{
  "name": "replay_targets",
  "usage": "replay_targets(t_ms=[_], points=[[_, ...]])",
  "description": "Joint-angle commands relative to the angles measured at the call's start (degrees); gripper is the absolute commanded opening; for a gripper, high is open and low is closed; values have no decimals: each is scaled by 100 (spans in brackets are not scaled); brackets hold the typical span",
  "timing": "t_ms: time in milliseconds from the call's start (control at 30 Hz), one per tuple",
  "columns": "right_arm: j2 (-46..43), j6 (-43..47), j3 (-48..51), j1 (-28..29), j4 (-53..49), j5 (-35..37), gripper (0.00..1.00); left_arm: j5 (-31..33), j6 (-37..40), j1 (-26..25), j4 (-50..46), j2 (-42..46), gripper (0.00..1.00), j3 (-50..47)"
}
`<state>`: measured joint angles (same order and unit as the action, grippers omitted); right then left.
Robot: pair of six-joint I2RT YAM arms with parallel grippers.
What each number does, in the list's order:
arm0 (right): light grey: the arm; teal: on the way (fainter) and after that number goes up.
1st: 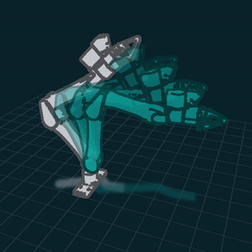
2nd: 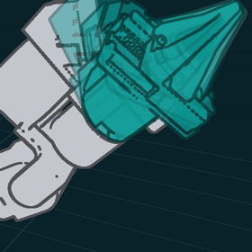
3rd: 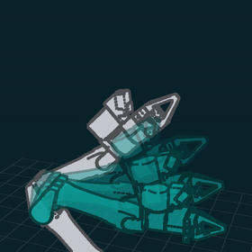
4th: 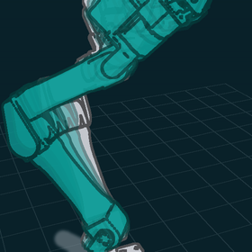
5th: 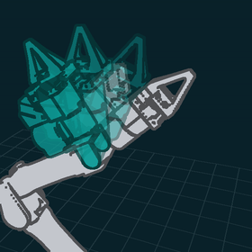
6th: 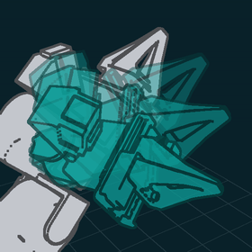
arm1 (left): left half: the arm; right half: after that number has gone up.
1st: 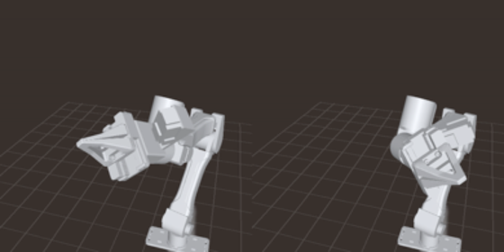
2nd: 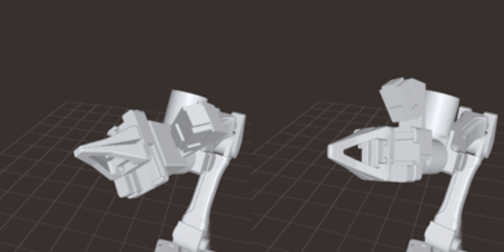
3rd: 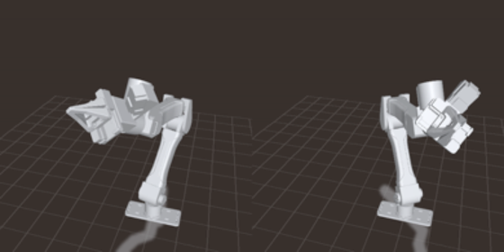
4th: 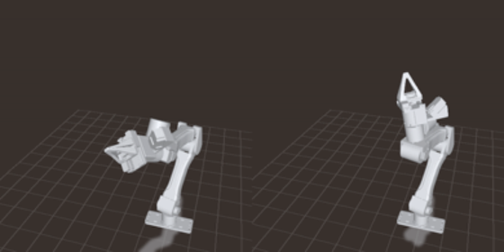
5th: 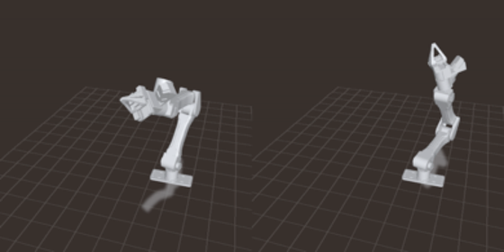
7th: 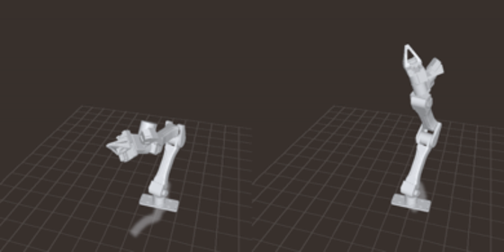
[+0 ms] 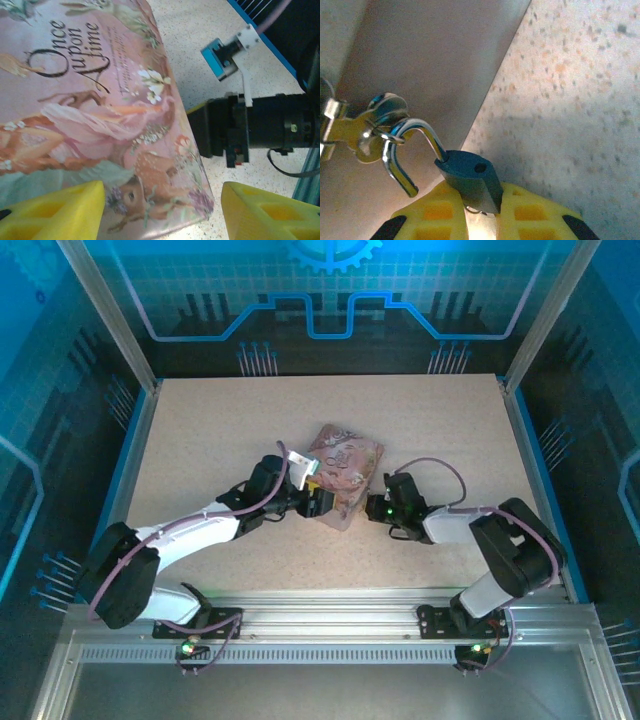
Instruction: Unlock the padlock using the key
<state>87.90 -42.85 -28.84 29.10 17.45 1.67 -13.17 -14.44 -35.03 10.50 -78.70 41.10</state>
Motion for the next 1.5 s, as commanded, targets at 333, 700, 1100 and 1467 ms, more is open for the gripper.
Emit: replay_targets(t_ms=[333, 700, 1100, 1467], points=[[-789, 77, 198, -4, -505, -237, 0, -11, 110, 179, -31, 178, 64, 126], [-1147, 240, 717, -818, 403, -1468, 0, -209, 104, 184, 80, 145, 64, 108], [-1270, 7, 617, -810, 460, -1846, 0, -223, 55, 183, 151, 108, 64, 107], [-857, -739, 629, -783, 1030, -1902, 0, -177, 5, 186, 169, 144, 64, 36]])
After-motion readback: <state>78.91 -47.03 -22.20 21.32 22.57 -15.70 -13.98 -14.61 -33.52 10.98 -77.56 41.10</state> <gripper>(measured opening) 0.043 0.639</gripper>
